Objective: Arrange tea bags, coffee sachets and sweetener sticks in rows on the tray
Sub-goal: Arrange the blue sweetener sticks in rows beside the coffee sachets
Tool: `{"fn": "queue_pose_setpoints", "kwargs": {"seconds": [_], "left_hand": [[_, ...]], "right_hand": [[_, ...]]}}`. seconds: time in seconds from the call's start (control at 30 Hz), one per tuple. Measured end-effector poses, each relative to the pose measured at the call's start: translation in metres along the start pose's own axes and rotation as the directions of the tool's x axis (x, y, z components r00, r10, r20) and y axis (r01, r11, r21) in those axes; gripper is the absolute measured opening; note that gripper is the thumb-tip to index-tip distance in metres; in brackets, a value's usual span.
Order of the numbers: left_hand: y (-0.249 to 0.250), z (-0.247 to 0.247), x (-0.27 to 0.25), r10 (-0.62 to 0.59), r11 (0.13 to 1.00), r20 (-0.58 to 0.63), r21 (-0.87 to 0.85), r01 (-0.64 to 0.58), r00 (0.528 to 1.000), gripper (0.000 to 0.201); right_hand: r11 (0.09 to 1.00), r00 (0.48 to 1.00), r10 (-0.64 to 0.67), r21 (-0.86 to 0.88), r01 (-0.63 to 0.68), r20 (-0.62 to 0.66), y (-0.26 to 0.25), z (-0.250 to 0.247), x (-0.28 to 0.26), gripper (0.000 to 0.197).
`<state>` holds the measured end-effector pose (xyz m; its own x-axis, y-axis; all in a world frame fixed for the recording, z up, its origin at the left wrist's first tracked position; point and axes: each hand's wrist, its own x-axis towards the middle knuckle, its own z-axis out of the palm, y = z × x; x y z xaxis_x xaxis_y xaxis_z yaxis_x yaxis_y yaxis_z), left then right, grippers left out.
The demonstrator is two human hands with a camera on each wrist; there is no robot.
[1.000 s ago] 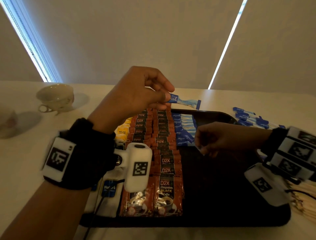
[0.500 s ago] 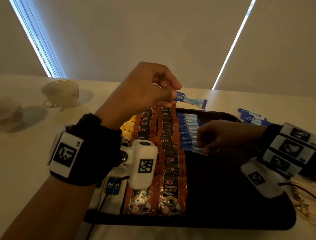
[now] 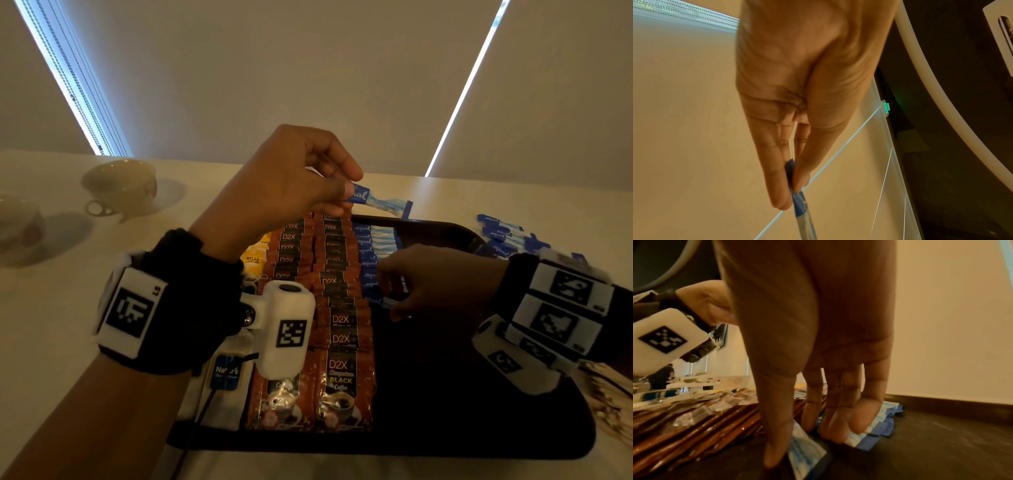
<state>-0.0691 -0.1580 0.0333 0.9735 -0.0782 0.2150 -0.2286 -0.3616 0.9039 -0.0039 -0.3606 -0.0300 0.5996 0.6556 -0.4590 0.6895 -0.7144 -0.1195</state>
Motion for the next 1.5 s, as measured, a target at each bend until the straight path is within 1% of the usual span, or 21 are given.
{"fn": "queue_pose_setpoints", "kwargs": {"seconds": [0.13,0.3,0.53,0.6,0.63,0.67,0.7,0.77,0.8,0.87,0.9,0.93,1.03,1.1,1.2,1.23,1.33,1.4,1.43,1.5], "left_hand": [[-0.002,0.001,0.0,-0.002,1.0,-0.002,-0.001,0.002,1.0,0.01],[-0.001,0.002,0.001,0.0,1.0,-0.003,-0.004,0.0,1.0,0.009],[-0.002,0.005,0.002,-0.003,1.0,-0.003,0.013,0.003,1.0,0.01],[-0.003,0.005,0.002,-0.001,1.0,-0.003,0.03,0.001,1.0,0.01],[-0.003,0.005,0.002,-0.003,0.999,-0.005,0.036,0.004,1.0,0.01],[-0.003,0.005,0.003,-0.007,0.999,-0.004,0.042,0.007,1.0,0.009],[-0.004,0.005,0.003,-0.01,0.999,-0.001,0.045,0.01,1.0,0.009],[-0.005,0.006,0.003,-0.023,0.999,0.009,0.046,0.022,1.0,0.008],[-0.006,0.007,0.003,-0.032,0.998,0.014,0.046,0.031,0.999,0.008],[-0.007,0.01,0.003,-0.045,0.998,0.023,0.044,0.044,0.999,0.008],[-0.007,0.011,0.004,-0.048,0.998,0.026,0.041,0.047,0.999,0.008],[-0.007,0.013,0.004,-0.048,0.998,0.027,0.037,0.047,0.998,0.008],[-0.006,0.018,0.004,-0.038,0.999,0.039,0.026,0.037,0.999,0.009],[-0.006,0.021,0.003,-0.035,0.999,0.071,0.033,0.033,0.997,0.009],[-0.007,0.028,0.003,-0.035,0.999,0.108,0.031,0.032,0.994,0.009],[-0.007,0.031,0.003,-0.036,0.999,0.113,0.026,0.034,0.993,0.009],[-0.008,0.036,0.002,-0.051,0.998,0.159,0.035,0.046,0.986,0.008],[-0.007,0.035,0.001,-0.052,0.997,0.181,0.067,0.041,0.982,0.008],[-0.007,0.033,0.001,-0.048,0.996,0.168,0.086,0.034,0.985,0.01],[-0.005,0.024,0.002,-0.034,0.994,0.104,0.108,0.023,0.994,0.014]], "right_hand": [[0.996,0.999,-0.002,-0.089,-0.003,-0.051,0.001,0.0,-0.004,0.028],[0.983,0.997,0.03,-0.178,-0.042,-0.071,0.004,0.0,-0.011,0.026],[0.988,0.993,0.009,-0.152,-0.027,-0.121,0.003,0.0,-0.003,0.029],[0.993,0.991,0.022,-0.116,-0.037,-0.129,0.003,-0.005,-0.006,0.028],[0.996,0.986,0.029,-0.076,-0.042,-0.162,0.003,-0.008,-0.009,0.026],[0.999,0.973,0.03,-0.019,-0.035,-0.23,0.003,-0.012,-0.013,0.024],[0.999,0.944,0.029,0.045,-0.016,-0.33,0.003,-0.015,-0.017,0.021],[0.985,0.845,0.054,0.168,0.043,-0.532,-0.001,-0.022,-0.026,0.02],[0.966,0.799,0.076,0.242,0.089,-0.597,-0.005,-0.025,-0.03,0.022],[0.913,0.733,0.096,0.354,0.205,-0.673,-0.015,-0.028,-0.037,0.028],[0.901,0.707,0.083,0.356,0.248,-0.702,-0.021,-0.027,-0.039,0.031],[0.907,0.684,0.053,0.321,0.271,-0.727,-0.026,-0.025,-0.041,0.033],[0.954,0.619,-0.06,0.137,0.266,-0.783,-0.03,-0.016,-0.042,0.033],[0.966,0.595,-0.076,0.088,0.242,-0.8,-0.028,-0.012,-0.042,0.03],[0.979,0.578,-0.09,0.035,0.203,-0.811,-0.023,-0.007,-0.046,0.026],[0.98,0.579,-0.097,0.023,0.196,-0.809,-0.022,-0.005,-0.047,0.027],[0.986,0.609,-0.064,0.043,0.159,-0.791,-0.022,0.0,-0.05,0.033],[0.987,0.635,-0.039,0.068,0.144,-0.772,-0.02,0.002,-0.051,0.027],[0.987,0.67,-0.013,0.097,0.127,-0.742,-0.018,0.002,-0.051,0.025],[0.989,0.778,0.045,0.137,0.054,-0.627,-0.012,0.005,-0.051,0.026]]}}
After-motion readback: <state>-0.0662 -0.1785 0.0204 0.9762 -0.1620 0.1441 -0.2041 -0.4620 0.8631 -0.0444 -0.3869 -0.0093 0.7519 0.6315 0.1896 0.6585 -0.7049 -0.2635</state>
